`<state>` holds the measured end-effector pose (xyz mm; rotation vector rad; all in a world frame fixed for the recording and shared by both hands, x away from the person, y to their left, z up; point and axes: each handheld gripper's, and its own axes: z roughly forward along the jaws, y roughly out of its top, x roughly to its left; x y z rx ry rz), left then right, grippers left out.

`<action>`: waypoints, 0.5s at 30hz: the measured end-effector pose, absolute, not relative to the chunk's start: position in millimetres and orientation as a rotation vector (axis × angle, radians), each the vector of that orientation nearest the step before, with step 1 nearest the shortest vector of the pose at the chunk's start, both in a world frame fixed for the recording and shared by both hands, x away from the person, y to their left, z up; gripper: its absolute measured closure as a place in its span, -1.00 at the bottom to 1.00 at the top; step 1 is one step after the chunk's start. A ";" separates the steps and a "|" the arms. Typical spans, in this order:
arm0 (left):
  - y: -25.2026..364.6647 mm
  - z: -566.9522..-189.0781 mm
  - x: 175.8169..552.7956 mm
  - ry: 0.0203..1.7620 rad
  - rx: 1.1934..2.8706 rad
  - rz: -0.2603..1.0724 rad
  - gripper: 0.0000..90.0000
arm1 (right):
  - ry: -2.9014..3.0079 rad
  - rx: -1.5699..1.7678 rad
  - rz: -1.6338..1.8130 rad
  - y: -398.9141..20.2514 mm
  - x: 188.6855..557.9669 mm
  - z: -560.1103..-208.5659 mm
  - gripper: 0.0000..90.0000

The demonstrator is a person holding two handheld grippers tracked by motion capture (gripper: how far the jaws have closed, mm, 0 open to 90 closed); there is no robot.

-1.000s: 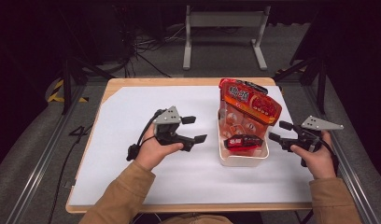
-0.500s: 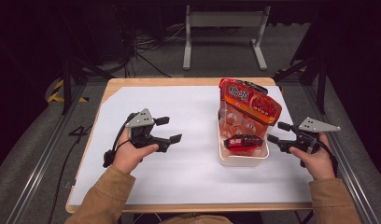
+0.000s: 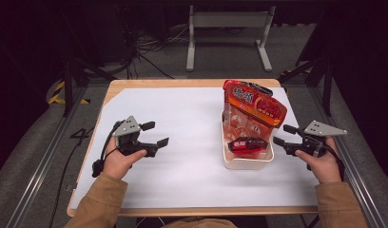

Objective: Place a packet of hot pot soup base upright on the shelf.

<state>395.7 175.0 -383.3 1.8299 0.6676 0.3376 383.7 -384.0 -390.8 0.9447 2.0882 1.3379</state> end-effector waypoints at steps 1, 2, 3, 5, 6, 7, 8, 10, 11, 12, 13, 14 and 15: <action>175.0 -383.3 395.7 0.668 1.830 0.338 -0.61 | 2.088 0.945 1.338 -384.0 383.7 -390.8 -0.26; 179.7 -386.2 396.7 0.680 1.823 0.356 -0.61 | 2.091 0.946 1.339 -384.0 383.6 -391.2 -0.24; 182.2 -388.0 397.1 0.697 1.823 0.362 -0.61 | 2.090 0.949 1.339 -383.9 383.6 -391.5 -0.24; 189.0 -394.7 398.9 0.739 1.817 0.368 -0.61 | 2.088 0.947 1.337 -383.7 383.6 -391.7 -0.24; 192.0 -397.9 399.3 0.763 1.815 0.355 -0.61 | 2.086 0.946 1.340 -383.6 383.5 -391.6 -0.24; 194.1 -401.0 400.2 0.780 1.797 0.329 -0.61 | 2.082 0.947 1.342 -383.7 383.3 -391.5 -0.24; 197.3 -403.8 400.7 0.808 1.783 0.300 -0.60 | 2.079 0.947 1.342 -383.8 383.1 -391.3 -0.24; 202.6 -408.4 401.4 0.827 1.766 0.284 -0.60 | 2.077 0.956 1.345 -383.8 382.7 -391.1 -0.24; 202.6 -408.4 401.4 0.827 1.766 0.284 -0.60 | 2.080 0.959 1.347 -383.7 382.5 -391.3 -0.24; 205.6 -410.6 400.1 0.844 1.765 0.298 -0.60 | 2.082 0.961 1.346 -383.5 382.5 -391.6 -0.24; 205.6 -410.6 400.1 0.844 1.765 0.298 -0.60 | 2.082 0.961 1.346 -383.5 382.5 -391.6 -0.24; 207.8 -410.3 398.3 0.844 1.762 0.308 -0.60 | 2.084 0.963 1.343 -383.5 382.9 -392.0 -0.25; 208.3 -410.0 397.7 0.842 1.760 0.311 -0.60 | 2.083 0.964 1.341 -383.4 383.2 -392.2 -0.25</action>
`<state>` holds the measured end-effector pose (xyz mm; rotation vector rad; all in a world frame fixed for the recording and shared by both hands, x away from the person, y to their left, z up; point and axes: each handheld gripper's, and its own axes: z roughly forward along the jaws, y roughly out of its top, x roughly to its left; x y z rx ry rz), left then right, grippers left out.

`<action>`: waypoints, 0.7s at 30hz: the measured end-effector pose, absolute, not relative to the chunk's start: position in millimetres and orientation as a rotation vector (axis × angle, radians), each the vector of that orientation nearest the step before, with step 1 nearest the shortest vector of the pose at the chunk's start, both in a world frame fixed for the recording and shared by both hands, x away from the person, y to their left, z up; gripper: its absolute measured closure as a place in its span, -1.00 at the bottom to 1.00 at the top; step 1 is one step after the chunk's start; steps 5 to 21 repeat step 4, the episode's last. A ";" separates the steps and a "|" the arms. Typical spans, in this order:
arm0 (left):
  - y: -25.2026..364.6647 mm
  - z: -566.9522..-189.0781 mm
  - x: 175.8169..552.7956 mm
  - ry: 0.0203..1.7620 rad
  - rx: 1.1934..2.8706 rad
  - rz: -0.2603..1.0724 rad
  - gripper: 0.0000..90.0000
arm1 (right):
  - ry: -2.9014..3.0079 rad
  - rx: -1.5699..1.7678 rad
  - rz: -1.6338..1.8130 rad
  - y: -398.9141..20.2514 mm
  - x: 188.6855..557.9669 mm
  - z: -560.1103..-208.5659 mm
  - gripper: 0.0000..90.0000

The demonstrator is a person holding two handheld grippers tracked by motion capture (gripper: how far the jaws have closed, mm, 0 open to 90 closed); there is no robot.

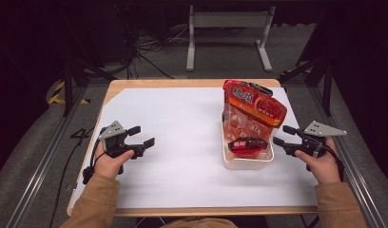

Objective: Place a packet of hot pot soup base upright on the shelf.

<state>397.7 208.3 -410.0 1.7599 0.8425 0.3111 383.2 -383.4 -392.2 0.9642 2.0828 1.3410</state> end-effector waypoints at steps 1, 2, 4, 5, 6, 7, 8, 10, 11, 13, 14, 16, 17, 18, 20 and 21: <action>209.1 -409.4 397.0 0.838 1.761 0.316 -0.60 | 2.083 0.964 1.340 -383.3 383.4 -392.3 -0.25; 209.8 -409.2 396.5 0.838 1.760 0.320 -0.61 | 2.084 0.966 1.340 -383.1 383.4 -392.4 -0.25; 210.6 -409.3 396.0 0.837 1.756 0.326 -0.62 | 2.081 0.965 1.338 -382.9 383.8 -392.4 -0.25; 210.6 -409.3 396.0 0.837 1.756 0.326 -0.62 | 2.081 0.965 1.338 -382.9 383.8 -392.4 -0.25; 210.6 -409.3 396.0 0.837 1.756 0.326 -0.62 | 2.081 0.965 1.338 -382.9 383.8 -392.4 -0.25; 210.6 -409.3 396.0 0.837 1.756 0.326 -0.62 | 2.081 0.965 1.338 -382.9 383.8 -392.4 -0.25; 210.6 -409.3 396.0 0.837 1.756 0.326 -0.62 | 2.081 0.965 1.338 -382.9 383.8 -392.4 -0.25; 210.6 -409.3 396.0 0.837 1.756 0.326 -0.62 | 2.081 0.965 1.338 -382.9 383.8 -392.4 -0.25; 210.6 -409.3 396.0 0.837 1.756 0.326 -0.62 | 2.081 0.965 1.338 -382.9 383.8 -392.4 -0.25; 210.6 -409.3 396.0 0.837 1.756 0.326 -0.62 | 2.081 0.965 1.338 -382.9 383.8 -392.4 -0.25; 210.6 -409.3 396.0 0.837 1.756 0.326 -0.62 | 2.081 0.965 1.338 -382.9 383.8 -392.4 -0.25; 210.6 -409.3 396.0 0.837 1.756 0.326 -0.62 | 2.081 0.965 1.338 -382.9 383.8 -392.4 -0.25; 210.6 -409.3 396.0 0.837 1.756 0.326 -0.62 | 2.081 0.965 1.338 -382.9 383.8 -392.4 -0.25; 210.6 -409.3 396.0 0.837 1.756 0.326 -0.62 | 2.081 0.965 1.338 -382.9 383.8 -392.4 -0.25; 210.6 -409.3 396.0 0.837 1.756 0.326 -0.62 | 2.081 0.965 1.338 -382.9 383.8 -392.4 -0.25; 210.6 -409.3 396.0 0.837 1.756 0.326 -0.62 | 2.081 0.965 1.338 -382.9 383.8 -392.4 -0.25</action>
